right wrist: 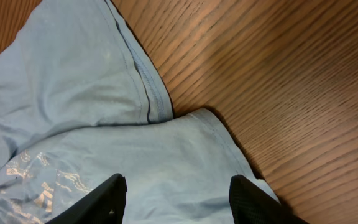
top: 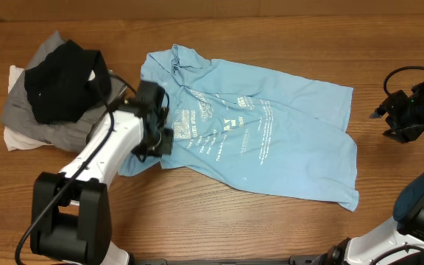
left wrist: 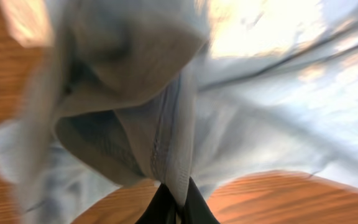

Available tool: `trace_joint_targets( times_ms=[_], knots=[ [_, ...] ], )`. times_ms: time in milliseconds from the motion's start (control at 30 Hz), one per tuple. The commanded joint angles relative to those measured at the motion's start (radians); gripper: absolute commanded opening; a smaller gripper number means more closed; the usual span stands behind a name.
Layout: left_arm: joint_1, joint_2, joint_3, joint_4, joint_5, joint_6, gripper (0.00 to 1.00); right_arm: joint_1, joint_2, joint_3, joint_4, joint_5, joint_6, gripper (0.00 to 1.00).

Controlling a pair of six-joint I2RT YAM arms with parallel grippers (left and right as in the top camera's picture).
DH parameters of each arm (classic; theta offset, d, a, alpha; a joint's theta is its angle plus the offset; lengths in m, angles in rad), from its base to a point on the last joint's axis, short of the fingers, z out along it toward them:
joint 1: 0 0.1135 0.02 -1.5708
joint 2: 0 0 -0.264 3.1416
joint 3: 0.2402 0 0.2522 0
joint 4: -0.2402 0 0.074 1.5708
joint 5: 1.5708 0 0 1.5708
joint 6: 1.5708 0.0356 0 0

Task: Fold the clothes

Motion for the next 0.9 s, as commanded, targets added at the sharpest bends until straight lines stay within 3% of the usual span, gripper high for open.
trace_joint_targets(
  times_ms=[0,167,300,467,633,767,800,867],
  knots=[
    [0.000,-0.006,0.181,-0.060,0.005,-0.015,0.04,0.000,-0.008,-0.003,-0.014,-0.005,-0.006,0.58],
    [0.000,-0.006,0.302,-0.095,-0.040,-0.014,0.04,0.000,-0.008,-0.053,-0.024,-0.006,-0.005,0.63],
    [0.000,-0.006,0.306,-0.082,-0.042,-0.014,0.04,0.000,-0.008,-0.197,0.027,-0.037,-0.005,0.63],
    [0.000,-0.006,0.306,-0.068,-0.061,-0.015,0.04,0.000,-0.008,-0.413,0.131,-0.105,-0.006,0.62],
    [0.000,-0.006,0.306,-0.066,-0.129,-0.056,0.04,0.000,-0.008,-0.505,0.148,-0.166,-0.033,0.55],
    [0.009,-0.006,0.306,-0.065,-0.140,-0.079,0.04,0.000,-0.008,-0.535,0.205,-0.190,-0.033,0.39],
    [0.013,-0.006,0.306,-0.064,-0.140,-0.083,0.04,0.000,-0.008,-0.538,0.246,-0.200,-0.033,0.32],
    [0.021,-0.006,0.306,-0.063,-0.140,-0.091,0.04,0.000,-0.008,-0.541,0.367,-0.251,-0.032,0.07]
  ],
)
